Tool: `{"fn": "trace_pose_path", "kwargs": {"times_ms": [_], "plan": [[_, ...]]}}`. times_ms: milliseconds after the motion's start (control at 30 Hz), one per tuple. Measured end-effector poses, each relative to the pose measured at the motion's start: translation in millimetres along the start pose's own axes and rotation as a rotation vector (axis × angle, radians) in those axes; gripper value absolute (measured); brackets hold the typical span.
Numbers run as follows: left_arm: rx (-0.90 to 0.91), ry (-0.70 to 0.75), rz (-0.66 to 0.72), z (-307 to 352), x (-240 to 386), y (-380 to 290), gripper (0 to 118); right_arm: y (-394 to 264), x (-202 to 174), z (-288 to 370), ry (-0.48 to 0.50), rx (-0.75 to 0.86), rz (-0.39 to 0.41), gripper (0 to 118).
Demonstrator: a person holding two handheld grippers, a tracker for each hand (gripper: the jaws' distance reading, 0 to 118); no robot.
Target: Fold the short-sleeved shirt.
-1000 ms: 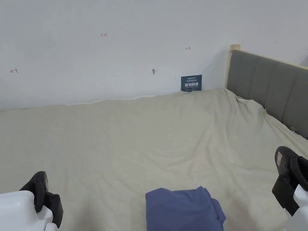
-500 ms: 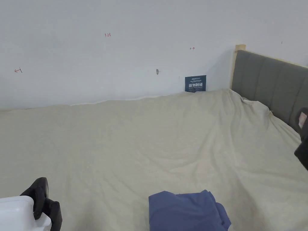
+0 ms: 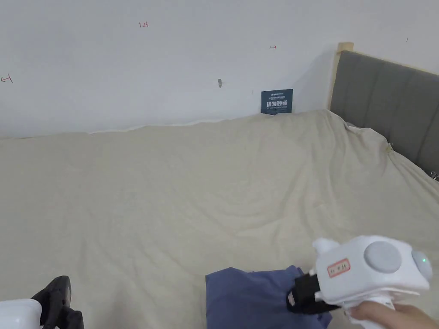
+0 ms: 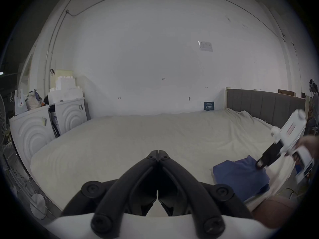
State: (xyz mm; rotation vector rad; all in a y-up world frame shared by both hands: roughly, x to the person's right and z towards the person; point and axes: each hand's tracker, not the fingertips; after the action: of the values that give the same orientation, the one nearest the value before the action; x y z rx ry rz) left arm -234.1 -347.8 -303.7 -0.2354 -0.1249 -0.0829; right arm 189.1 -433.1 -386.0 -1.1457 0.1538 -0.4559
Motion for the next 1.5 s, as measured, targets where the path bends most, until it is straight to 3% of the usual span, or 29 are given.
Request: {"fn": "trace_pose_path", "kwargs": {"times_ms": [67,167,233,333,400,433,467,500,533,567,667,767,967,1067,1233,1300,1333,1400,1500], "plan": [[-0.037,-0.038,0.005,-9.8,-3.8,3.1,0,-0.7,11.4,-12.3,-0.017,0.020,-0.013,1],[-0.134,-0.175,0.054,-33.9,-7.5,11.7,0,-2.4,31.9,-18.0,0.090,0.019,-0.165,1],[-0.243,-0.355,0.130,-59.3,-6.2,14.8,0,-3.8,43.3,-17.6,0.140,0.011,-0.234,1],[-0.506,-0.652,0.304,-107.6,8.5,5.3,11,-8.9,56.1,-17.0,0.202,0.022,-0.261,1],[-0.682,-0.811,0.463,-141.2,21.3,-11.7,36,-15.0,58.8,-15.0,0.218,0.030,-0.262,1],[-0.774,-0.862,0.528,-158.0,27.2,-22.0,52,-17.3,60.4,-14.3,0.226,0.036,-0.271,1],[-0.822,-0.901,0.578,-170.7,32.1,-32.7,77,-19.2,61.3,-13.4,0.231,0.039,-0.284,1],[-0.844,-0.930,0.568,-182.3,35.5,-39.3,92,-20.1,61.4,-13.3,0.236,0.040,-0.304,1],[-0.881,-0.933,0.561,-189.9,41.9,-44.5,103,-21.2,61.4,-13.2,0.238,0.042,-0.338,1],[-0.926,-0.926,0.538,-198.4,46.6,-49.7,107,-22.0,61.4,-13.3,0.241,0.043,-0.361,1],[-0.972,-0.866,0.474,-211.0,56.0,-61.7,107,-19.7,60.9,-14.5,0.236,0.035,-0.363,1],[-1.061,-0.871,0.510,-229.6,59.8,-76.1,107,-17.8,56.1,-14.3,0.216,0.033,-0.306,1],[-1.190,-1.113,0.784,-251.0,89.2,-109.6,107,-17.1,52.2,-15.2,0.199,0.036,-0.255,1],[-1.187,-1.186,0.832,-254.7,107.7,-115.9,118,-17.0,52.3,-15.1,0.198,0.038,-0.238,1],[-1.217,-1.170,0.900,-259.0,107.7,-113.3,118,-19.7,58.1,-16.8,0.226,0.046,-0.259,1],[-1.193,-1.116,0.811,-252.4,108.3,-105.2,113,-20.3,60.4,-16.4,0.237,0.048,-0.276,1],[-1.169,-1.083,0.726,-249.2,108.1,-99.2,102,-20.4,60.7,-16.1,0.240,0.048,-0.277,1],[-1.133,-0.949,0.536,-243.3,107.4,-90.5,23,-21.3,61.0,-13.3,0.241,0.051,-0.276,1],[-1.174,-0.956,0.596,-241.0,106.8,-90.7,23,-23.6,60.3,-10.9,0.264,0.047,-0.284,1]]}}
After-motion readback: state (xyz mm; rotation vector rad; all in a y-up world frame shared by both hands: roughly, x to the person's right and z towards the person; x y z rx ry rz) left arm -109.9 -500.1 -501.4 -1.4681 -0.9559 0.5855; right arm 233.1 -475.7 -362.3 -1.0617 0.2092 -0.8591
